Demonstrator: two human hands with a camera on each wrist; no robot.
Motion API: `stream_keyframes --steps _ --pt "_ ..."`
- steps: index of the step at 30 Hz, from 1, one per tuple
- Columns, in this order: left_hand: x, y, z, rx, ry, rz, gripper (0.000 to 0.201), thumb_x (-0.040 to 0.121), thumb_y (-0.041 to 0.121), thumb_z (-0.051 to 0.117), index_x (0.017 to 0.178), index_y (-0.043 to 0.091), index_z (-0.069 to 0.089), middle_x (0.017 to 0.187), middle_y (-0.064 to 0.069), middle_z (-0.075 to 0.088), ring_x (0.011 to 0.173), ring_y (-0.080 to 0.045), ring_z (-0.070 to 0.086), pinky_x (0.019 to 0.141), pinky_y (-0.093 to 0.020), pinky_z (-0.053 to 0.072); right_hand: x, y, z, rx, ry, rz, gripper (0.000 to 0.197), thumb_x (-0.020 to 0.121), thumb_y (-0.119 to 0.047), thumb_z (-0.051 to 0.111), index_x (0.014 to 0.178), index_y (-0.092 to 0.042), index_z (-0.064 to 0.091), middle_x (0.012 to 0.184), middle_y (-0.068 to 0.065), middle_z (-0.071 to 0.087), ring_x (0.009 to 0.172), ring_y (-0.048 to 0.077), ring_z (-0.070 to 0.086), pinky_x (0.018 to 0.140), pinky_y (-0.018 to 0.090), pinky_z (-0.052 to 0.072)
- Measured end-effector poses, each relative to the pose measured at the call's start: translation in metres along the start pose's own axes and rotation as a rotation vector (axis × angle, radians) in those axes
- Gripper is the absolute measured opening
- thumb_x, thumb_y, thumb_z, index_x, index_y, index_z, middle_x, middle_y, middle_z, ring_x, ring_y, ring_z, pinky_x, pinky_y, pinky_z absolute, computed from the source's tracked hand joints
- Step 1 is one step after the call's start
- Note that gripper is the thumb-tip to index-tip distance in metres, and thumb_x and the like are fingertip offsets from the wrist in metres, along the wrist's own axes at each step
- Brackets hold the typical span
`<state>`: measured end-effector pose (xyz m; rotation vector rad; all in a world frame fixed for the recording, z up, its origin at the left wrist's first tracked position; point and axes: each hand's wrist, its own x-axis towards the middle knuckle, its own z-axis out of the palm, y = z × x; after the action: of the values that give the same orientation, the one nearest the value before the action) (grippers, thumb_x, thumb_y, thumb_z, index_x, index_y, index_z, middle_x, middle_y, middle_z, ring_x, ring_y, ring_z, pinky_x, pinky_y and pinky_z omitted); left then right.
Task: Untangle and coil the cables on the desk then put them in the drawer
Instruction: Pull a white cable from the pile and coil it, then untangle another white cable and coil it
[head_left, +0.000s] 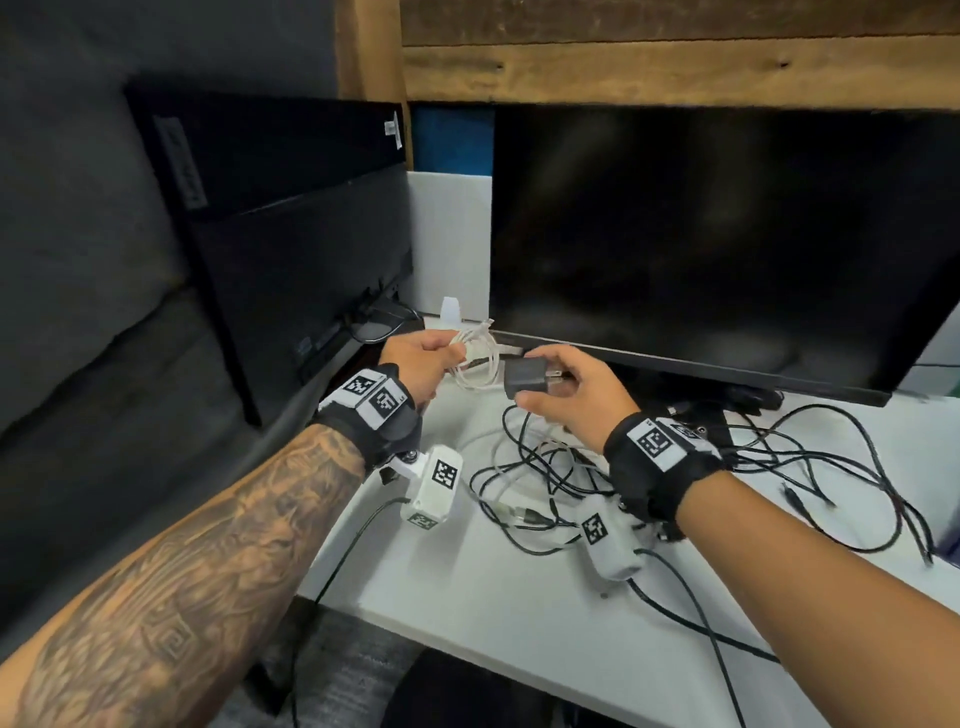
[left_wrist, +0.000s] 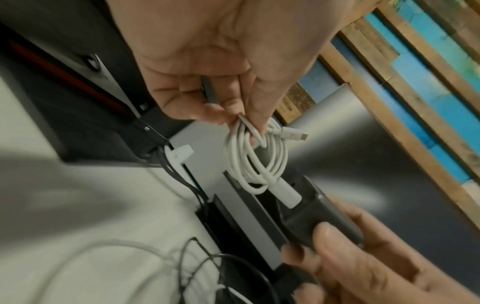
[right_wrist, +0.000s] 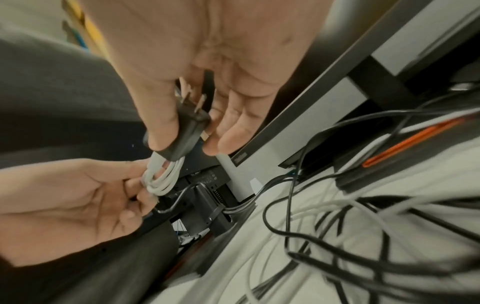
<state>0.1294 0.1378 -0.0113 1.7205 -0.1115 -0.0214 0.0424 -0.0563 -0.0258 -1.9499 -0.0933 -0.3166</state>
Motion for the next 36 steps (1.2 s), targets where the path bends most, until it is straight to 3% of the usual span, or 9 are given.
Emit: stream_keyframes --steps 4,7,12,17,21,24,28,32,36 --pt "0.007 -0.019 -0.03 0.23 0.007 -0.1 0.007 0.09 0.01 0.07 0.096 0.012 0.071 0.07 -0.005 0.06 0.05 -0.01 0.048 0.034 -0.012 0.036 0.03 0.0 0.021 -0.261 -0.11 0.004 0.046 0.08 -0.008 0.081 0.118 -0.026 0.062 0.106 -0.009 0.064 0.082 0.014 0.065 0.081 0.024 0.054" --pt "0.014 -0.037 -0.049 0.38 -0.069 -0.166 0.009 0.09 0.013 0.07 0.083 0.016 0.067 0.066 -0.004 0.06 0.053 -0.014 0.052 0.039 -0.019 0.042 0.05 0.001 0.044 -0.416 -0.235 -0.007 0.046 0.079 -0.004 0.079 0.118 -0.024 0.065 0.11 -0.006 0.065 0.084 0.021 0.067 0.083 0.035 0.056" --pt "0.024 -0.062 -0.071 0.489 -0.062 -0.258 0.015 0.088 0.009 0.071 0.076 0.016 0.064 0.067 -0.006 0.06 0.054 -0.017 0.052 0.046 -0.021 0.044 0.078 0.015 0.081 -0.649 -0.378 0.011 0.044 0.079 -0.011 0.08 0.117 -0.027 0.067 0.109 -0.006 0.065 0.086 0.017 0.061 0.084 0.027 0.052" --pt "0.034 -0.076 -0.083 0.697 -0.133 -0.292 0.002 0.09 0.016 0.068 0.091 0.015 0.066 0.091 -0.008 0.065 0.083 -0.024 0.061 0.088 -0.039 0.056 0.091 0.019 0.113 -0.808 -0.543 0.065 0.043 0.082 -0.013 0.077 0.122 -0.021 0.064 0.117 0.001 0.066 0.101 0.022 0.061 0.084 0.026 0.048" --pt "0.039 -0.081 -0.091 0.795 -0.151 -0.308 0.031 0.094 0.017 0.063 0.12 0.003 0.067 0.103 -0.008 0.064 0.09 -0.021 0.058 0.097 -0.038 0.052 0.095 0.02 0.125 -0.861 -0.571 0.075 0.045 0.083 -0.013 0.075 0.125 -0.02 0.063 0.121 0.002 0.065 0.109 0.023 0.061 0.086 0.026 0.048" --pt "0.041 -0.083 -0.093 0.794 -0.135 -0.319 0.034 0.093 0.022 0.064 0.121 0.001 0.066 0.116 -0.015 0.07 0.097 -0.026 0.065 0.094 -0.04 0.054 0.095 0.02 0.128 -0.856 -0.578 0.084 0.049 0.083 -0.011 0.073 0.13 -0.018 0.06 0.125 0.005 0.064 0.111 0.025 0.061 0.093 0.031 0.051" --pt "0.04 -0.087 -0.094 0.718 -0.052 -0.331 0.036 0.091 0.033 0.066 0.111 0.003 0.067 0.108 -0.017 0.071 0.103 -0.034 0.068 0.083 -0.037 0.055 0.09 0.021 0.127 -0.804 -0.581 0.109 0.07 0.083 -0.013 0.076 0.145 -0.019 0.045 0.128 0.005 0.063 0.113 0.025 0.061 0.095 0.032 0.051" --pt "0.036 -0.083 -0.093 0.673 0.036 -0.296 0.022 0.085 0.03 0.072 0.094 0.012 0.066 0.097 -0.014 0.071 0.085 -0.029 0.066 0.08 -0.035 0.056 0.085 0.02 0.118 -0.779 -0.57 0.125 0.076 0.083 -0.017 0.078 0.149 -0.021 0.039 0.137 0.003 0.058 0.115 0.024 0.061 0.094 0.031 0.049" --pt "0.028 -0.075 -0.089 0.709 0.103 -0.254 0.022 0.083 0.029 0.071 0.101 0.017 0.064 0.101 -0.006 0.068 0.092 -0.026 0.065 0.082 -0.033 0.055 0.077 0.017 0.101 -0.744 -0.528 0.132 0.072 0.084 -0.02 0.079 0.147 -0.022 0.042 0.136 0.002 0.058 0.114 0.024 0.061 0.096 0.032 0.049"
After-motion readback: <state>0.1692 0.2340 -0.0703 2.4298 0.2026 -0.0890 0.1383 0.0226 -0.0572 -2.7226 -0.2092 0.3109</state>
